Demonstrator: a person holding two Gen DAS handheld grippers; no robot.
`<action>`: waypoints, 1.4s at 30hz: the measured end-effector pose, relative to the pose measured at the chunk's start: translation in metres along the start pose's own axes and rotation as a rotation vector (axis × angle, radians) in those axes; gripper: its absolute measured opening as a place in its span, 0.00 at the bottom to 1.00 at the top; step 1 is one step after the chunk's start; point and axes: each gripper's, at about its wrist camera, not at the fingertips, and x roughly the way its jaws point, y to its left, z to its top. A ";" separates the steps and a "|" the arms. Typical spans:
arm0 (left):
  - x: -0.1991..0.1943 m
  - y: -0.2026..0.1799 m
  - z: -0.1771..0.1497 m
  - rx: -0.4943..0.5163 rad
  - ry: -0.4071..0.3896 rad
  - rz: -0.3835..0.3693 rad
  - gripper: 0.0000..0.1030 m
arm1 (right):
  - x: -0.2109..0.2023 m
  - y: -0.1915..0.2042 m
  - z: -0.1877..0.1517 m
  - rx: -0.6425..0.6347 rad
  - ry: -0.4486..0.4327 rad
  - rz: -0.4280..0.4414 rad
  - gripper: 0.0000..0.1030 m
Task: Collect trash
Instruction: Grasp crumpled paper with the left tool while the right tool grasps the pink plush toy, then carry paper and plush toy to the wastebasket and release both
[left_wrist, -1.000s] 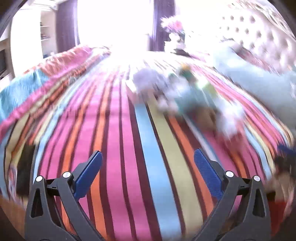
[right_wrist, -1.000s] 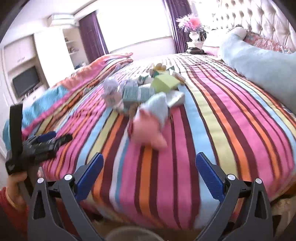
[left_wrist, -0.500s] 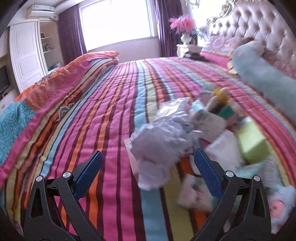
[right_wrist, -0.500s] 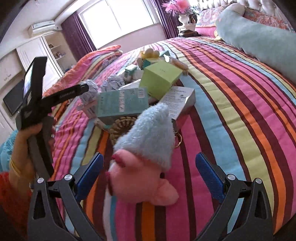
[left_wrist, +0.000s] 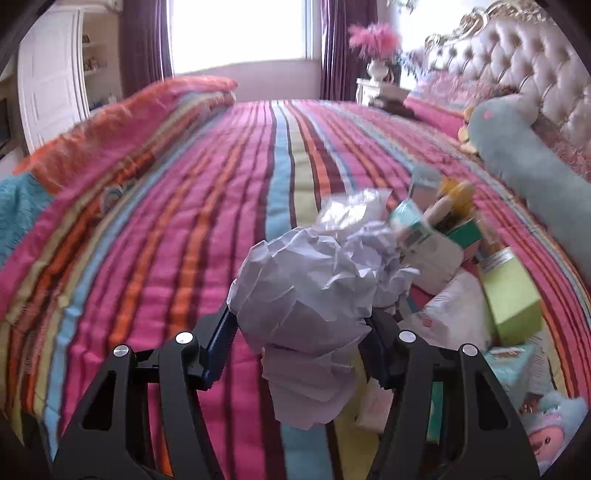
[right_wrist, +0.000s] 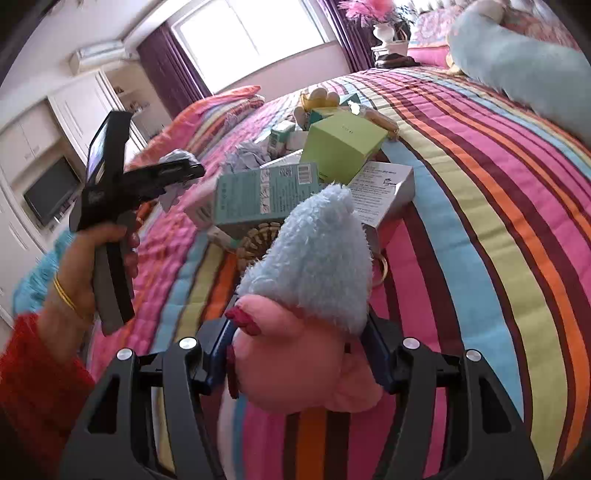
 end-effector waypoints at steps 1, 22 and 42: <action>-0.010 0.001 -0.001 -0.002 -0.018 -0.010 0.57 | -0.006 0.000 0.001 0.005 -0.006 0.009 0.56; -0.229 -0.029 -0.344 0.107 0.372 -0.455 0.58 | -0.115 0.008 -0.210 0.008 0.369 0.150 0.56; -0.136 -0.073 -0.465 0.206 0.706 -0.367 0.93 | -0.030 -0.029 -0.290 0.050 0.627 -0.021 0.77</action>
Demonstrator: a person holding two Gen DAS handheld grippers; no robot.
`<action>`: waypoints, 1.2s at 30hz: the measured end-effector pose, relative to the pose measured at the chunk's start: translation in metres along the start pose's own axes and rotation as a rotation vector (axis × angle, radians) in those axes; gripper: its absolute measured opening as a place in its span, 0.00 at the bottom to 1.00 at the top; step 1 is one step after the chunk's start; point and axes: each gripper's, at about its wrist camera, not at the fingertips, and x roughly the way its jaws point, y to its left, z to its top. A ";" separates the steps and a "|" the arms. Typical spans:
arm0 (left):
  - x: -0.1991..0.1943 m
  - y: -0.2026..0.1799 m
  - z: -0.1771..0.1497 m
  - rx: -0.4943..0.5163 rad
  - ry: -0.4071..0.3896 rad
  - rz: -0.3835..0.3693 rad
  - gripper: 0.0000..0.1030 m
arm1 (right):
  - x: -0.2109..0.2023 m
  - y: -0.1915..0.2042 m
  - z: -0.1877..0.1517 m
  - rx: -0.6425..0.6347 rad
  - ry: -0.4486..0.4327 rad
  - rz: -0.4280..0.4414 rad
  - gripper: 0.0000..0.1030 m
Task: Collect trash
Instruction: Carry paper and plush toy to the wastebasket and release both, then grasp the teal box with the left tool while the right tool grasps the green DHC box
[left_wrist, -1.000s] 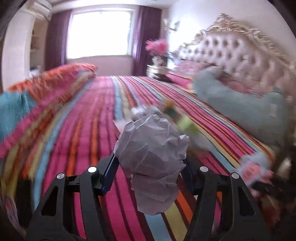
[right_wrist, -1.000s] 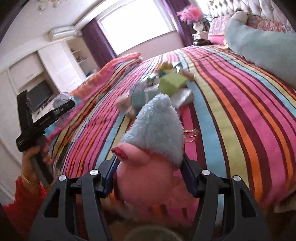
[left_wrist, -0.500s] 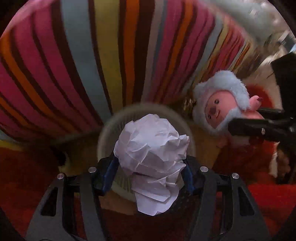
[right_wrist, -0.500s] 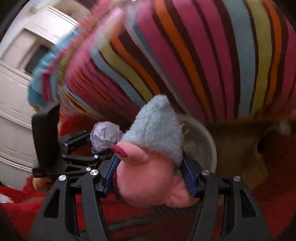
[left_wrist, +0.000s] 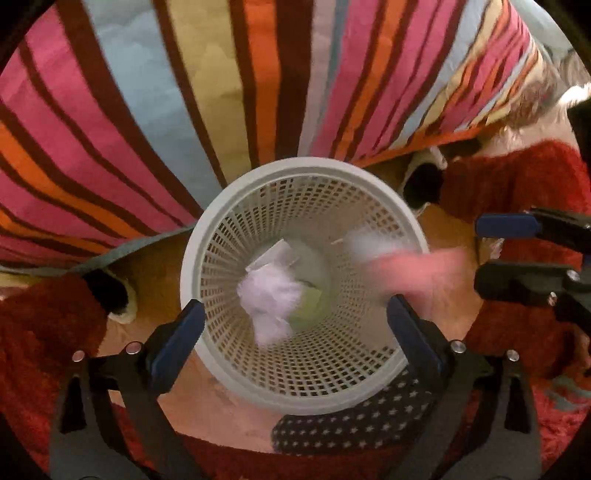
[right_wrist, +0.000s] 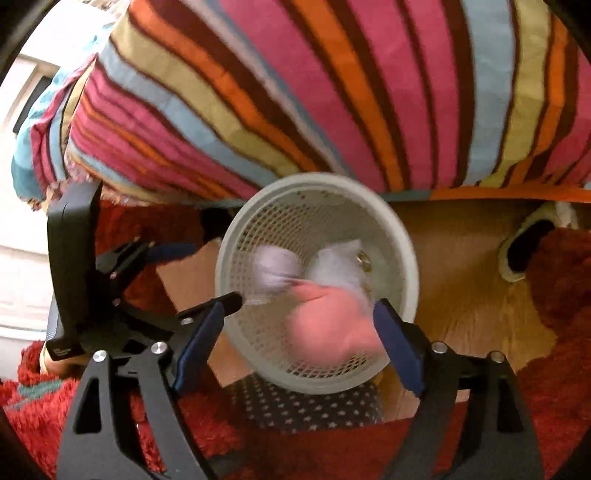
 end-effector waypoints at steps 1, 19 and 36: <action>-0.002 0.001 0.000 -0.006 -0.007 0.005 0.93 | -0.001 -0.002 -0.001 0.008 -0.008 -0.009 0.77; -0.122 0.012 0.032 0.039 -0.311 0.023 0.93 | -0.096 0.006 0.020 -0.064 -0.282 -0.084 0.77; -0.221 0.036 0.294 0.511 -0.676 0.382 0.93 | -0.162 0.014 0.248 0.047 -0.726 -0.183 0.77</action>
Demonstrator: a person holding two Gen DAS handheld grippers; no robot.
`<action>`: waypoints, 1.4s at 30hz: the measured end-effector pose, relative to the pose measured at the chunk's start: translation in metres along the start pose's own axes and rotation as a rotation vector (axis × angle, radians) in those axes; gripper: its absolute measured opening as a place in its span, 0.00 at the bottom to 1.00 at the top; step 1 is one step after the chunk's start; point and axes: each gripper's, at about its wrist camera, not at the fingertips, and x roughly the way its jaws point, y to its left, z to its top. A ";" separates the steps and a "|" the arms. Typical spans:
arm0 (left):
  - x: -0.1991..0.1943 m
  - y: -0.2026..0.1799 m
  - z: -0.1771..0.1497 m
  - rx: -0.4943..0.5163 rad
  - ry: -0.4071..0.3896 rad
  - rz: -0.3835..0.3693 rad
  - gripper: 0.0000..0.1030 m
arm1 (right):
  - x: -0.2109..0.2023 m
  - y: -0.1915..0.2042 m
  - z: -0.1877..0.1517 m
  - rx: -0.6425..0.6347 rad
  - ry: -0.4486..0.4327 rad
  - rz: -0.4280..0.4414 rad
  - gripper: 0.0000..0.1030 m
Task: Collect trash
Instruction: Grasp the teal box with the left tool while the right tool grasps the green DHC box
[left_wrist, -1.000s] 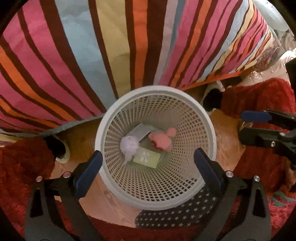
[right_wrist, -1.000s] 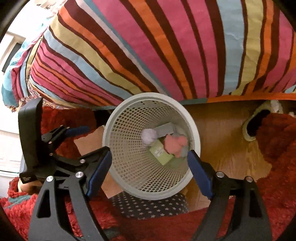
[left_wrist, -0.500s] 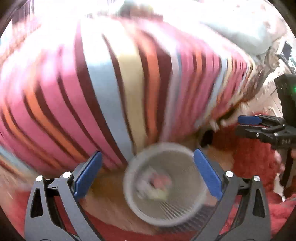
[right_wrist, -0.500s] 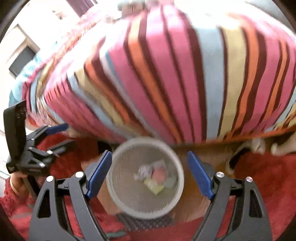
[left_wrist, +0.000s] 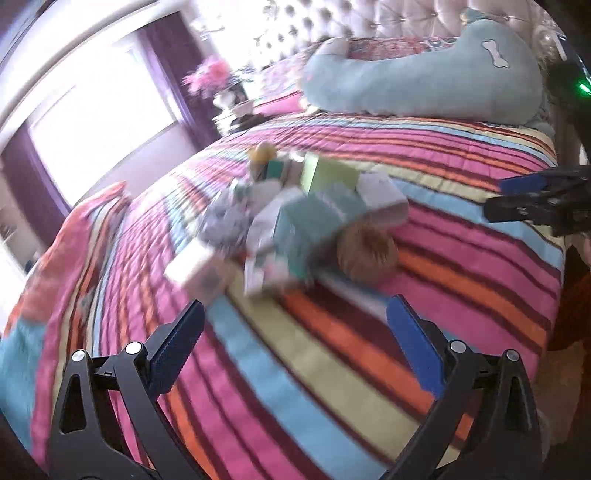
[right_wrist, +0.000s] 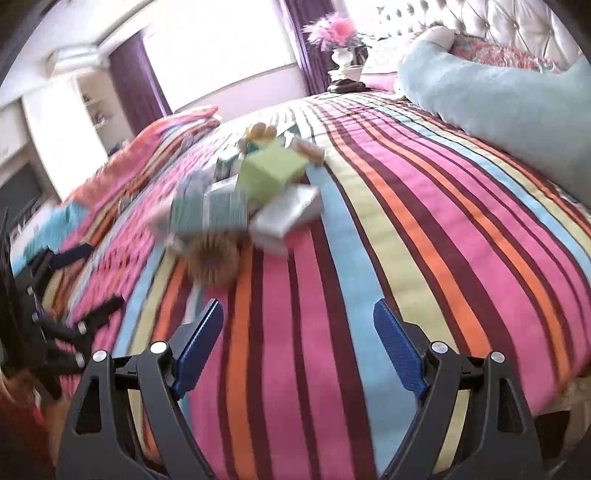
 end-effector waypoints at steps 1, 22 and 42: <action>0.007 0.001 0.006 0.028 -0.007 0.001 0.93 | 0.004 -0.001 0.008 0.015 0.007 0.006 0.77; 0.107 0.026 0.052 0.162 0.089 -0.528 0.93 | 0.096 0.006 0.103 0.167 0.164 0.273 0.77; 0.127 0.036 0.055 -0.078 0.140 -0.474 0.52 | 0.146 0.022 0.120 0.135 0.219 0.064 0.61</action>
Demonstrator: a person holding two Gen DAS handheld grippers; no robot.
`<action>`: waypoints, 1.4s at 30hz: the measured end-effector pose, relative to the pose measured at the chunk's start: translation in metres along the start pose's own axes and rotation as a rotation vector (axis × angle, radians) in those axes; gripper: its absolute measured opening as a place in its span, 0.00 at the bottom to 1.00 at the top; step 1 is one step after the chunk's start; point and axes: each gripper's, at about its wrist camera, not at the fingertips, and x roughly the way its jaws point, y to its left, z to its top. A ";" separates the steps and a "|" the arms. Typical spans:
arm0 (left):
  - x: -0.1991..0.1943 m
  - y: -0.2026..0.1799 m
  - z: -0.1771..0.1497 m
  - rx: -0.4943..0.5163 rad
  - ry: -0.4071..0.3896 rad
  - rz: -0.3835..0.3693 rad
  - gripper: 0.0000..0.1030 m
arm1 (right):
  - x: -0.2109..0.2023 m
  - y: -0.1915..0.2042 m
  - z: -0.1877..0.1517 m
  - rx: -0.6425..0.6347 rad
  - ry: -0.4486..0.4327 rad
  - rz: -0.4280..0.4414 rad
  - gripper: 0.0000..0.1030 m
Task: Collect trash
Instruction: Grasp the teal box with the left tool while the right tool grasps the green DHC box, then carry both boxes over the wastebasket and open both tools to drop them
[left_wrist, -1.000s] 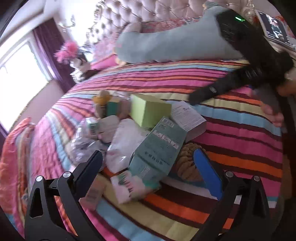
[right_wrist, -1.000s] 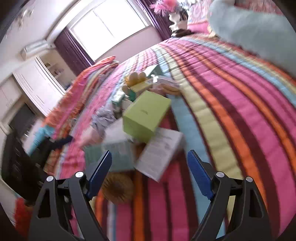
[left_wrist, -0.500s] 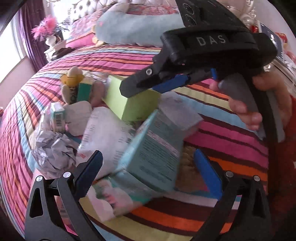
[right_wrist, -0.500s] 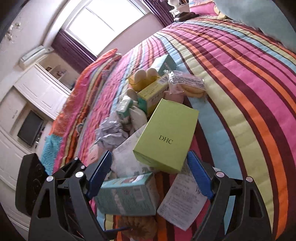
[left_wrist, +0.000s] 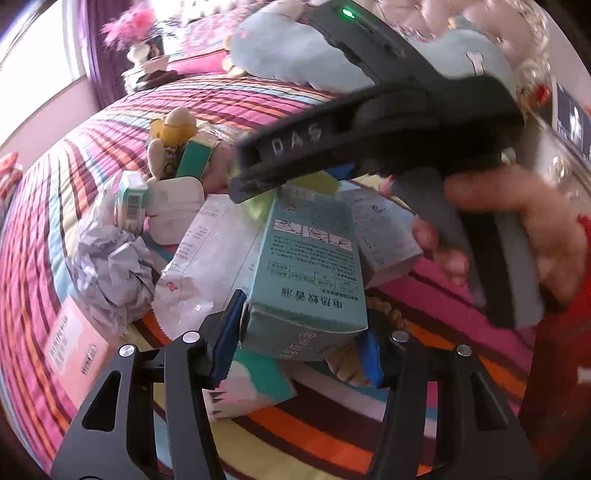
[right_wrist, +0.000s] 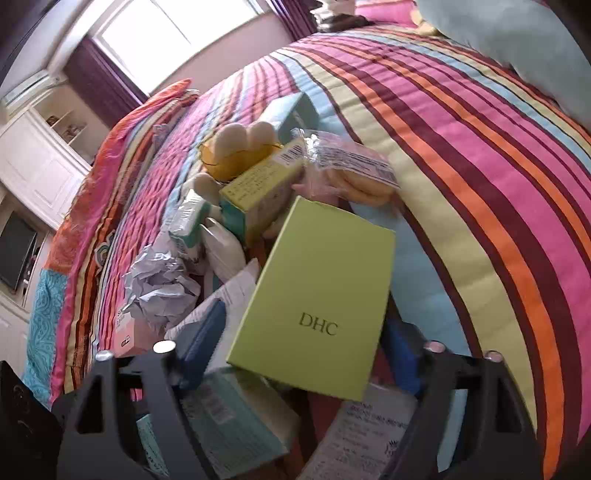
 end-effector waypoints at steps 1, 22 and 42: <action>-0.001 0.000 -0.001 -0.021 -0.012 -0.011 0.52 | -0.003 -0.001 0.000 0.011 -0.010 0.019 0.61; -0.137 -0.062 -0.089 -0.299 -0.283 -0.034 0.52 | -0.184 -0.056 -0.137 -0.085 -0.160 0.289 0.60; -0.045 -0.274 -0.375 -0.594 0.331 -0.114 0.52 | -0.106 -0.087 -0.423 -0.050 0.541 0.138 0.60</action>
